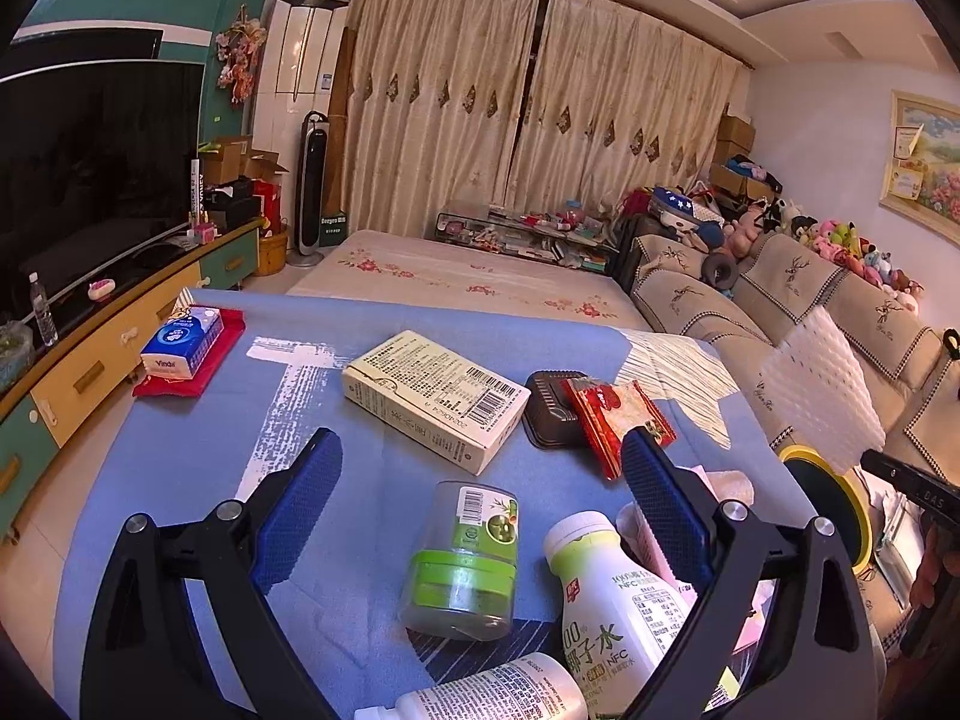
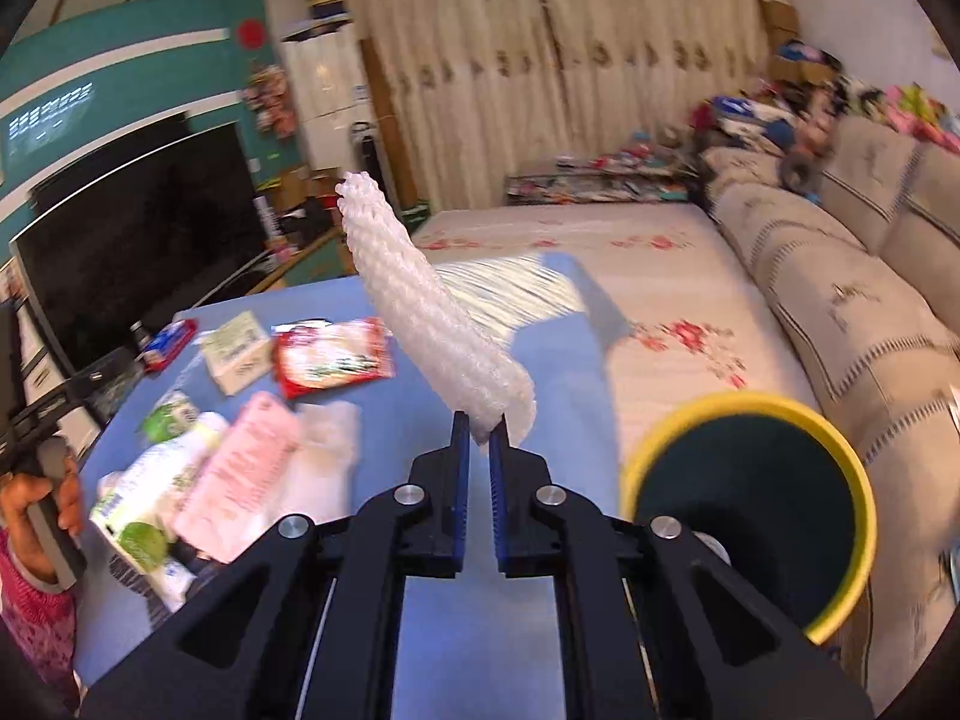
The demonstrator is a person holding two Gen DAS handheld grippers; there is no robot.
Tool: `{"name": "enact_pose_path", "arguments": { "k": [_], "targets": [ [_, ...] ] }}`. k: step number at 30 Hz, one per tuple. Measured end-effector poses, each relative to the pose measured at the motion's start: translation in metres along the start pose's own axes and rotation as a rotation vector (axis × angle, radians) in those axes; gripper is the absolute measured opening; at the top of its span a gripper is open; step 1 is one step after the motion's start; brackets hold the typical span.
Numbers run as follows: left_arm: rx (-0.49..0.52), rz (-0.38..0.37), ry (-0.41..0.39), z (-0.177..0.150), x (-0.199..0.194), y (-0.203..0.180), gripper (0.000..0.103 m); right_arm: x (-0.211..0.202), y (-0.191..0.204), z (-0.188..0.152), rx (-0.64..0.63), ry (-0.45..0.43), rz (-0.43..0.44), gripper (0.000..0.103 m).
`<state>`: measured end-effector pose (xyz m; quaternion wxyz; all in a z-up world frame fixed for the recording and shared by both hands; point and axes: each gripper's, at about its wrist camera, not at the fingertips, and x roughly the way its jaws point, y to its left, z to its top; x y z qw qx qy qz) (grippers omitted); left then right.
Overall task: Collect trash
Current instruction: 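Carry the foam netting into the bin and open the right gripper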
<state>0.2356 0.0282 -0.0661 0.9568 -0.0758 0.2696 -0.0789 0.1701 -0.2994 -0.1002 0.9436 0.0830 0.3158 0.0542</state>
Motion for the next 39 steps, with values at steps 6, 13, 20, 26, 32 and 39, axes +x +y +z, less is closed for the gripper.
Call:
{"name": "enact_pose_path", "arguments": {
  "k": [6, 13, 20, 26, 32, 39],
  "targets": [
    [0.003, 0.000, 0.002, -0.001, 0.001, -0.001, 0.093, 0.009, -0.067, -0.023, 0.151, 0.043, -0.164, 0.007],
    [0.013, 0.003, 0.004, -0.002, 0.002, -0.004, 0.093, 0.036, -0.108, -0.048, 0.269, 0.134, -0.268, 0.007],
    [0.024, -0.001, 0.014, -0.003, 0.004, -0.006, 0.093, 0.049, -0.127, -0.064, 0.338, 0.178, -0.329, 0.007],
    [0.031, -0.004, 0.015, -0.005, 0.004, -0.008, 0.093, 0.055, -0.138, -0.066, 0.359, 0.207, -0.373, 0.007],
    [0.032, -0.004, 0.016, -0.005, 0.004, -0.009, 0.093, 0.055, -0.137, -0.067, 0.373, 0.205, -0.392, 0.013],
    [0.031, -0.004, 0.015, -0.005, 0.004, -0.009, 0.093, 0.044, -0.132, -0.064, 0.374, 0.178, -0.392, 0.026]
  ]
}}
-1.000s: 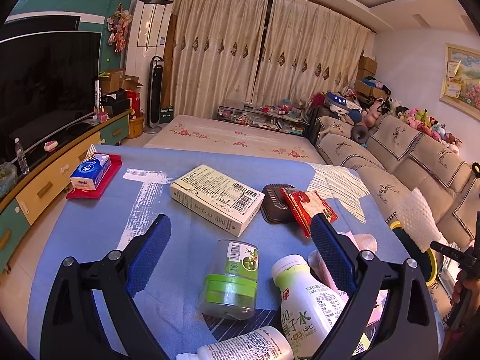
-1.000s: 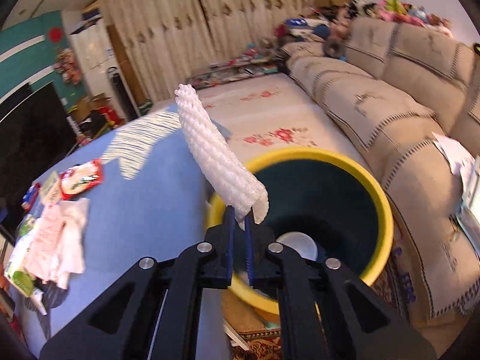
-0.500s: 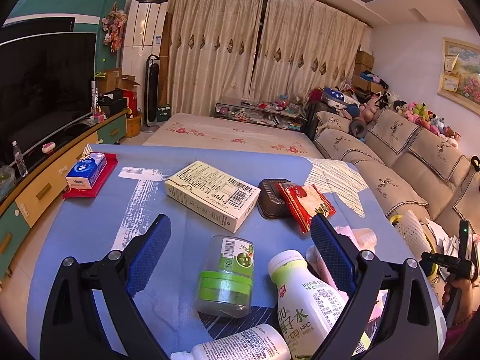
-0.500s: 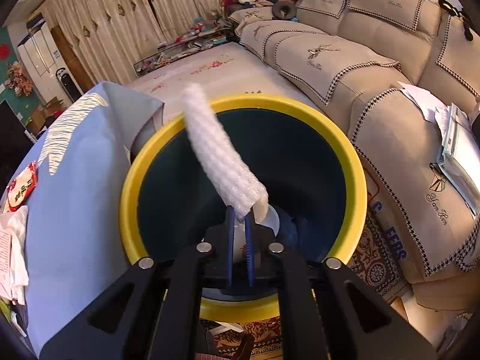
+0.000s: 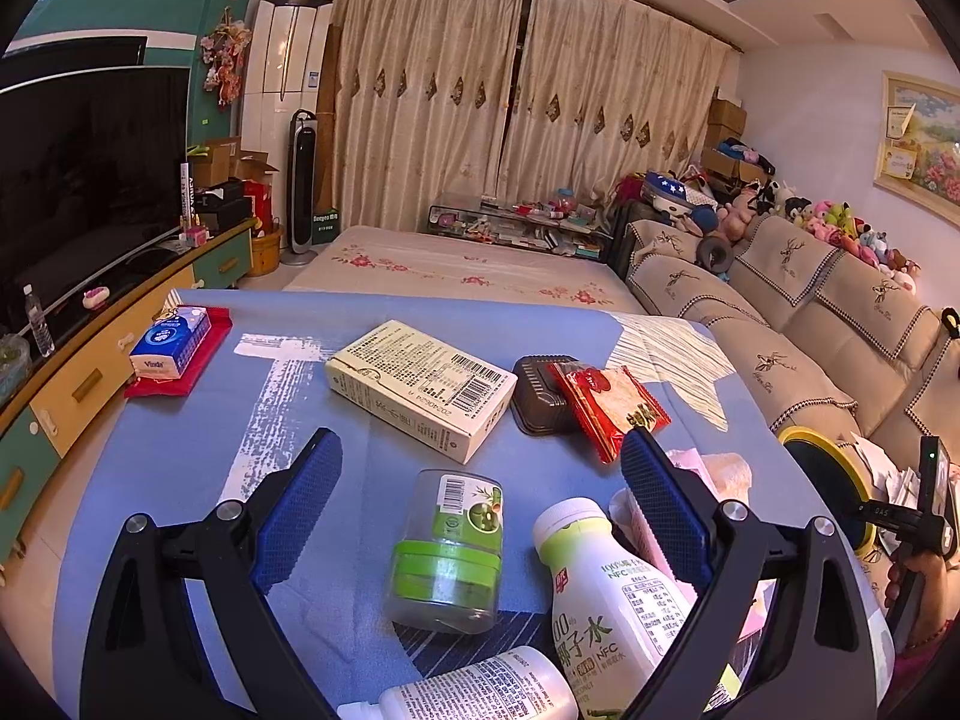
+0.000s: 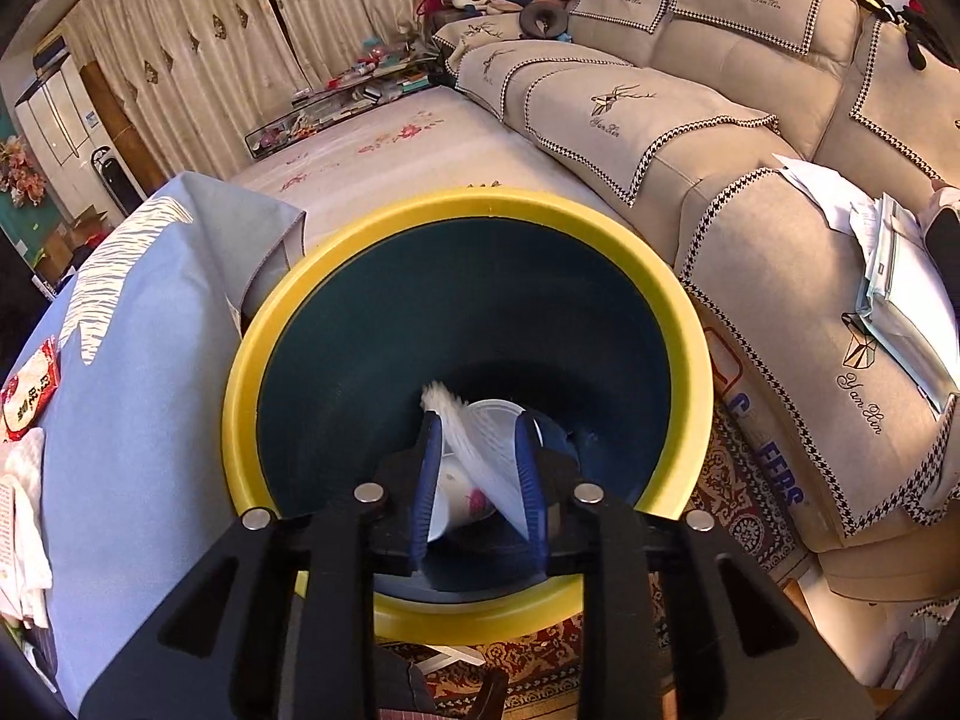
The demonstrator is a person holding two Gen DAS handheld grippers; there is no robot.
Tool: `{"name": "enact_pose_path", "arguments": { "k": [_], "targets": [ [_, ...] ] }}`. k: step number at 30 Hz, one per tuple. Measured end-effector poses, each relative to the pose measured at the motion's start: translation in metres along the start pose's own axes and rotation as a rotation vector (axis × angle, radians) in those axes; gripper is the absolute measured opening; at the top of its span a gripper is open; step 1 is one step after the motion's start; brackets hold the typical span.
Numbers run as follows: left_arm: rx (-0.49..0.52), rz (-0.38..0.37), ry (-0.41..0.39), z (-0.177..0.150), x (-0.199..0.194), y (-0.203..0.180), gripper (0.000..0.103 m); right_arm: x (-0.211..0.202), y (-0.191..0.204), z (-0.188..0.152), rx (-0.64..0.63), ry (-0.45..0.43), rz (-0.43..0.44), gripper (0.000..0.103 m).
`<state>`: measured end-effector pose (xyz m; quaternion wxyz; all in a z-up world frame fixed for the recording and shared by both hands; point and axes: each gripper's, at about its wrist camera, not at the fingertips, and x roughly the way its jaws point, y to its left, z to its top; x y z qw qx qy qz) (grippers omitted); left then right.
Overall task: Collect trash
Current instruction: 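Carry the foam netting into the bin and open the right gripper, then grasp the green-labelled bottle with the left gripper and lift it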
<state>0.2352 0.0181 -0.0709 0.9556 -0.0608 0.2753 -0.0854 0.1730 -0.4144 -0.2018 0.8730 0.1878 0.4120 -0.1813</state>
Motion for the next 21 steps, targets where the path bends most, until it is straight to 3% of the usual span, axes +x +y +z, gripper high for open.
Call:
{"name": "enact_pose_path", "arguments": {
  "k": [3, 13, 21],
  "targets": [
    [0.001, 0.000, 0.000, 0.000, 0.000, 0.000, 0.093, -0.007, 0.003, -0.001, -0.009, -0.017, 0.000, 0.031],
    [0.033, -0.044, 0.020, 0.001, -0.004, -0.016, 0.093, -0.028, 0.006, -0.004, -0.002, -0.047, 0.021, 0.035],
    [0.109, -0.069, 0.077, -0.020, -0.042, -0.044, 0.093, -0.041, 0.010, -0.010, -0.017, -0.069, 0.064, 0.038]
  ]
}}
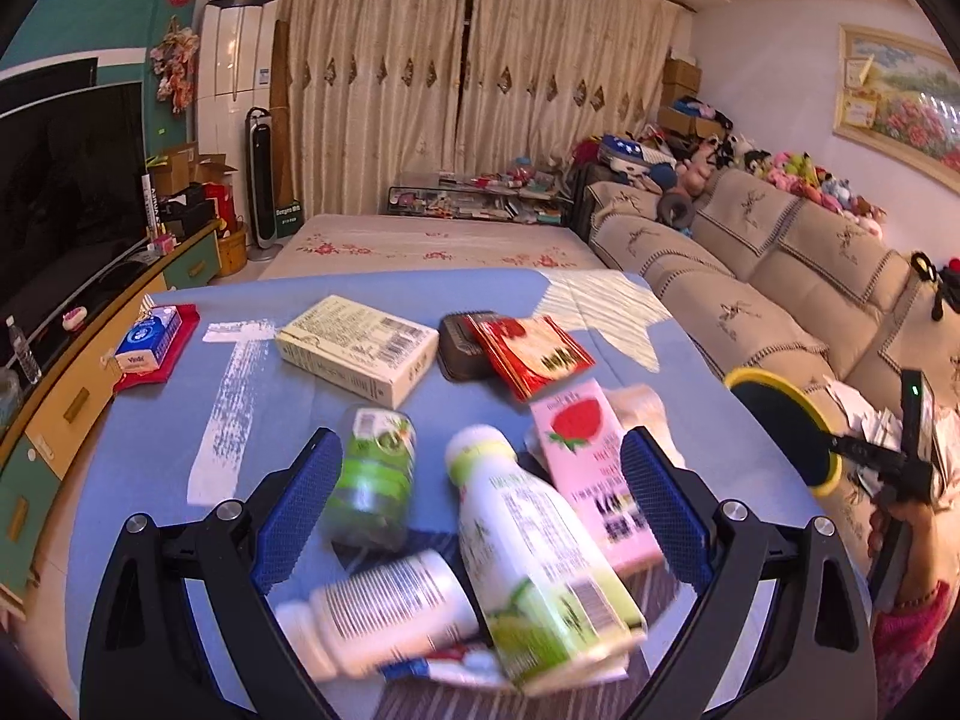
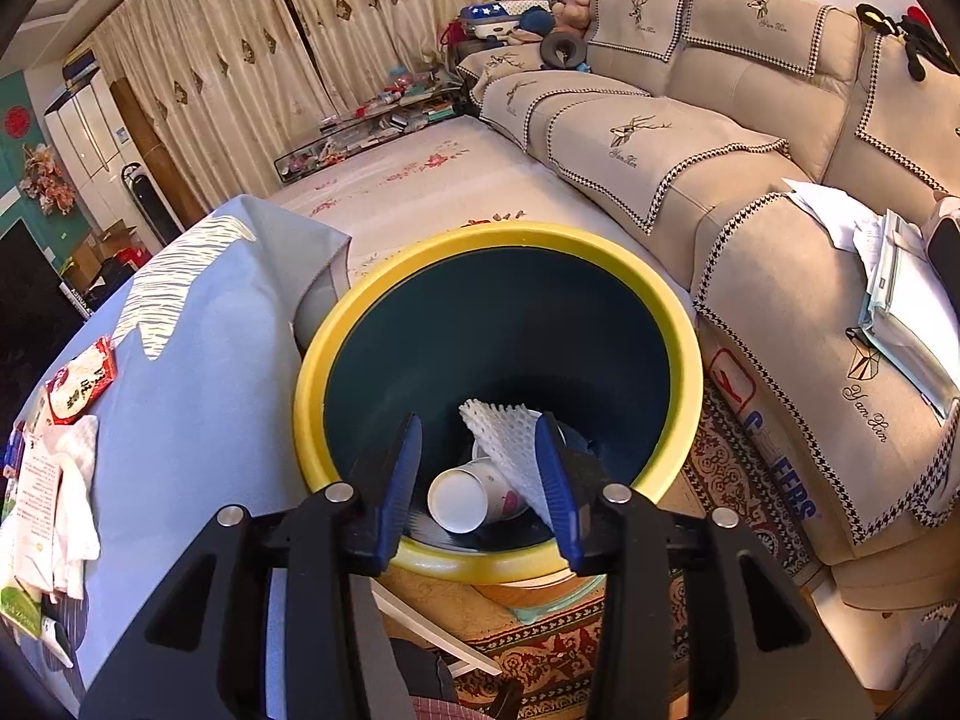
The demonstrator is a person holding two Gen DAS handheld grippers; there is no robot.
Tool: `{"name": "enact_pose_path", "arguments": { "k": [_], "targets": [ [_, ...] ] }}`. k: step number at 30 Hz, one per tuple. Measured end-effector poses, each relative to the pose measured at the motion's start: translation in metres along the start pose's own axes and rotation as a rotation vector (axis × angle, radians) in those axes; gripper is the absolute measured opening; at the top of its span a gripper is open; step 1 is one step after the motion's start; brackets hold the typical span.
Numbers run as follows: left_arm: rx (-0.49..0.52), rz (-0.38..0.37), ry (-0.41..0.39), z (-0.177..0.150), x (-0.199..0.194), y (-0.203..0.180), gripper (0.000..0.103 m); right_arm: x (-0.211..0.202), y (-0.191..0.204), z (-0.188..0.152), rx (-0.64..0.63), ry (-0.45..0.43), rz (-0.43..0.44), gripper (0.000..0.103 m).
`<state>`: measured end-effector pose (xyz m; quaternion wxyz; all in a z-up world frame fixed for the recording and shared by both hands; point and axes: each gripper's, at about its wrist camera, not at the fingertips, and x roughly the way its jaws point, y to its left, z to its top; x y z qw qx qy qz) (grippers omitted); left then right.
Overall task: Collect trash
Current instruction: 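Grasp the green-labelled bottle with the left gripper and lift it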
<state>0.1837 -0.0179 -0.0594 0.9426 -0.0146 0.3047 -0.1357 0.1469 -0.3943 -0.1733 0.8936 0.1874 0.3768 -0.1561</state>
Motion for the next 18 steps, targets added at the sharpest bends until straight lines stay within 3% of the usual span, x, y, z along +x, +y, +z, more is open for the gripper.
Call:
{"name": "enact_pose_path", "arguments": {
  "k": [11, 18],
  "targets": [
    [0.079, -0.013, 0.095, -0.055, -0.017, -0.046, 0.092, -0.015, 0.008, -0.003, -0.021, -0.020, 0.043, 0.039],
    [0.068, 0.037, 0.131, -0.061, -0.001, -0.045, 0.080, -0.015, 0.008, -0.003, -0.018, -0.017, 0.059, 0.040]
  ]
}}
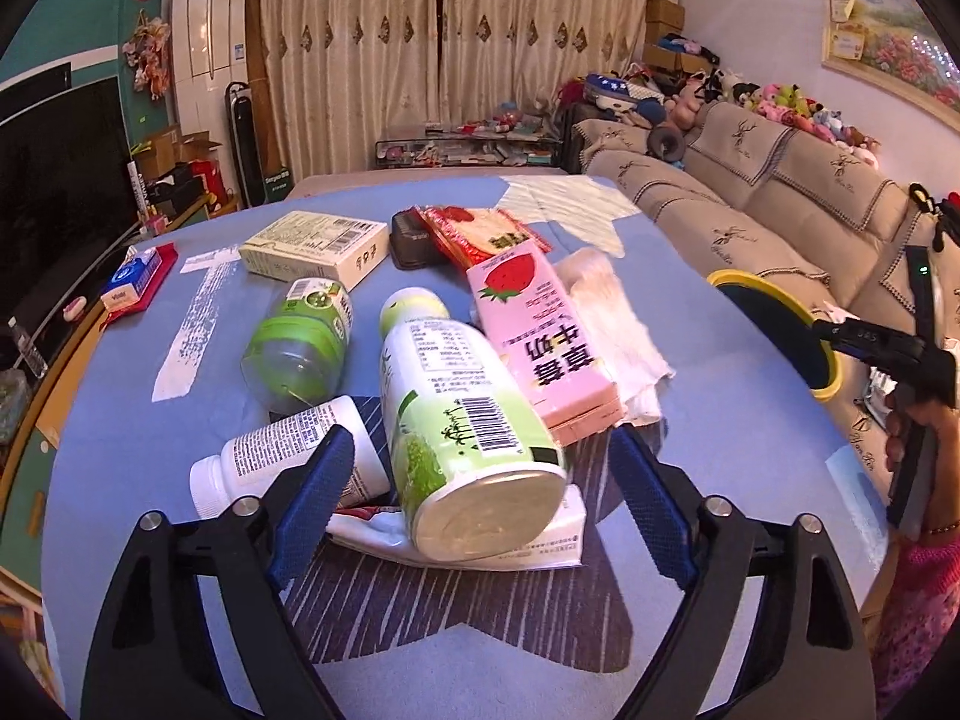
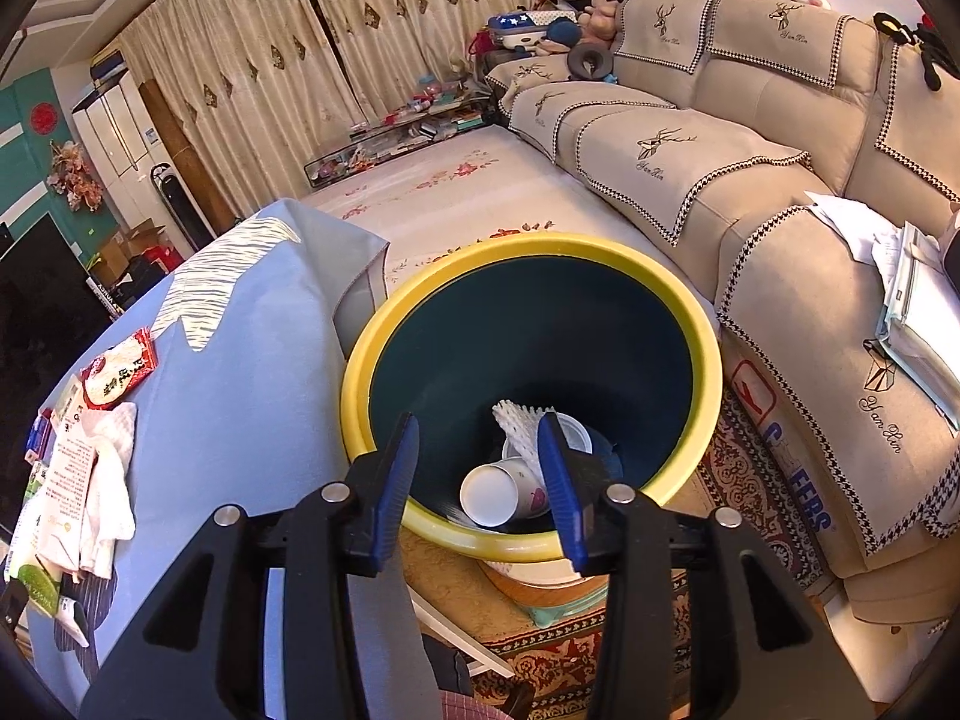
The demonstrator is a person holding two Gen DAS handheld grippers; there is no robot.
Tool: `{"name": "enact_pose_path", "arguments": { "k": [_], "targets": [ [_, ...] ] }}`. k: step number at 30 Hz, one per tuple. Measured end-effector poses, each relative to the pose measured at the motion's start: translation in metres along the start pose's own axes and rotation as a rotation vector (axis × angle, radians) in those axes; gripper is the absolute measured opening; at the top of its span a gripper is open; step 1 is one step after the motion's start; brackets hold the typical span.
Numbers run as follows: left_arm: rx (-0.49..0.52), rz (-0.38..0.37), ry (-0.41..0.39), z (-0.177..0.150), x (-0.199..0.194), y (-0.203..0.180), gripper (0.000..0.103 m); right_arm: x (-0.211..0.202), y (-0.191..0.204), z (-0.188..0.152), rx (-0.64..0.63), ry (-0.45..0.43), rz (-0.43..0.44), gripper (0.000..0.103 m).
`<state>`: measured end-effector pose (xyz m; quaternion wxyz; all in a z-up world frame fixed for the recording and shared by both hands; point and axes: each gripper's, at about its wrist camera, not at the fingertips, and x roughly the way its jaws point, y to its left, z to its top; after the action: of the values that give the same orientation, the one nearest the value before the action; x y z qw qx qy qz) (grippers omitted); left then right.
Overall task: Collect trash
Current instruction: 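Grasp the green-labelled bottle with the left gripper and lift it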
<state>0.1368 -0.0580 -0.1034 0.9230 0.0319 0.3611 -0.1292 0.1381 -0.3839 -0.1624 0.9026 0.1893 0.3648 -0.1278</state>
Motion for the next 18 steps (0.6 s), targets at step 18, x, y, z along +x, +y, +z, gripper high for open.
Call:
{"name": "enact_pose_path", "arguments": {
  "k": [18],
  "targets": [
    [0.039, 0.053, -0.047, 0.006, -0.003, -0.003, 0.058, 0.002, -0.005, -0.003, 0.013, 0.005, 0.013, 0.040]
  ]
}}
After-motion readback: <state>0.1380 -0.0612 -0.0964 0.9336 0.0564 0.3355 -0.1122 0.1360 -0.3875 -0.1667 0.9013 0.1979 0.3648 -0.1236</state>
